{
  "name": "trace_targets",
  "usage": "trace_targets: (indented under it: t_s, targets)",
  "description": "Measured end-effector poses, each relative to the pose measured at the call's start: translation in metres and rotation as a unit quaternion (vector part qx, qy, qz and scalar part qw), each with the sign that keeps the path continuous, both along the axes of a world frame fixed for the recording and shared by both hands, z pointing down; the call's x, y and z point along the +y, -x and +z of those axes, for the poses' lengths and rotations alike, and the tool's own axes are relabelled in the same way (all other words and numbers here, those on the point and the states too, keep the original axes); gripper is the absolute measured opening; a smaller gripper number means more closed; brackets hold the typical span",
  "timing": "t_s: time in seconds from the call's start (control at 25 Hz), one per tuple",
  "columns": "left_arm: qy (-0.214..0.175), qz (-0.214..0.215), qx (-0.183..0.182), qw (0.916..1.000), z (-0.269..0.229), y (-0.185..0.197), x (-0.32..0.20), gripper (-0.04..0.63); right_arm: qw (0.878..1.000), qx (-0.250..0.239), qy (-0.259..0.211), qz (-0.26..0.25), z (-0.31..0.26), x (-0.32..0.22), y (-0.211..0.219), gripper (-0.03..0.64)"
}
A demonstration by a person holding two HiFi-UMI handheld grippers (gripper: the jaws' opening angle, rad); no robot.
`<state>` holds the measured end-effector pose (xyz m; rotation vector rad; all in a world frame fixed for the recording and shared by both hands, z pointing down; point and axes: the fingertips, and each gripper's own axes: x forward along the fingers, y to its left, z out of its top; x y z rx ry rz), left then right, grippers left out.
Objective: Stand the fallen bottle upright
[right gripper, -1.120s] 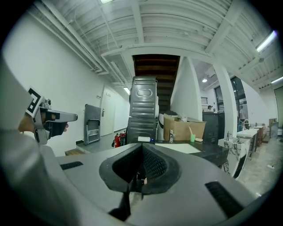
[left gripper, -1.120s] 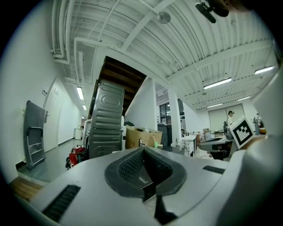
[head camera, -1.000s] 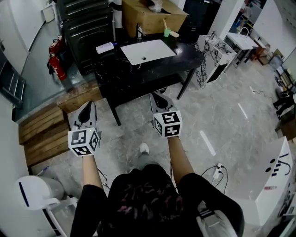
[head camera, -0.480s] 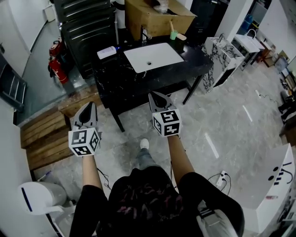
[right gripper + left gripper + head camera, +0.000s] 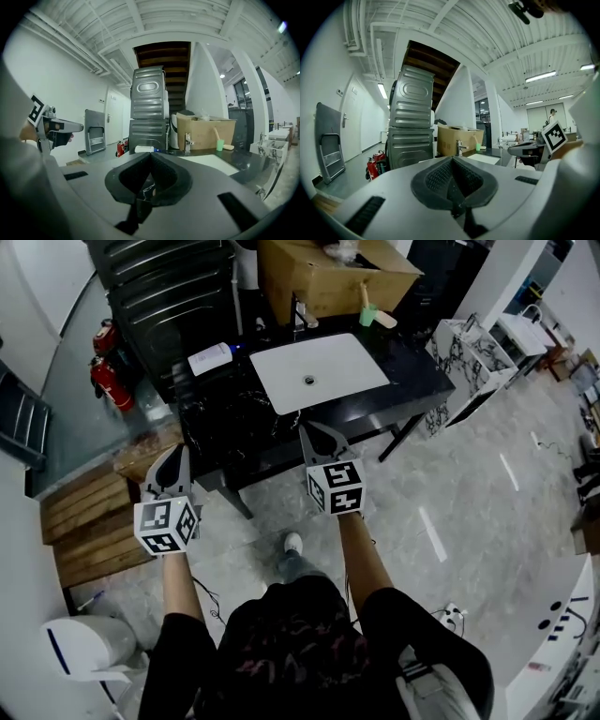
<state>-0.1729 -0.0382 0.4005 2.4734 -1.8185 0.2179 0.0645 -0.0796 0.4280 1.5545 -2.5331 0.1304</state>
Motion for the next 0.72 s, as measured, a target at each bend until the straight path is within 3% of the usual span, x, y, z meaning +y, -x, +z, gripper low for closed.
trace_targets:
  t_s: [0.36,0.72]
  targets:
    - [0.02,-0.018,-0.017,0.9995,-0.006,-0.03,-0.116,0.015,1.0,-0.02,0.012,-0.02,-0.008,-0.131,-0.025,0.012]
    - [0.028,-0.037,-0.022,0.9987,-0.002,-0.022,-0.16,0.015,0.999,-0.021,0.023,-0.043,0.001,-0.181,-0.012,0.012]
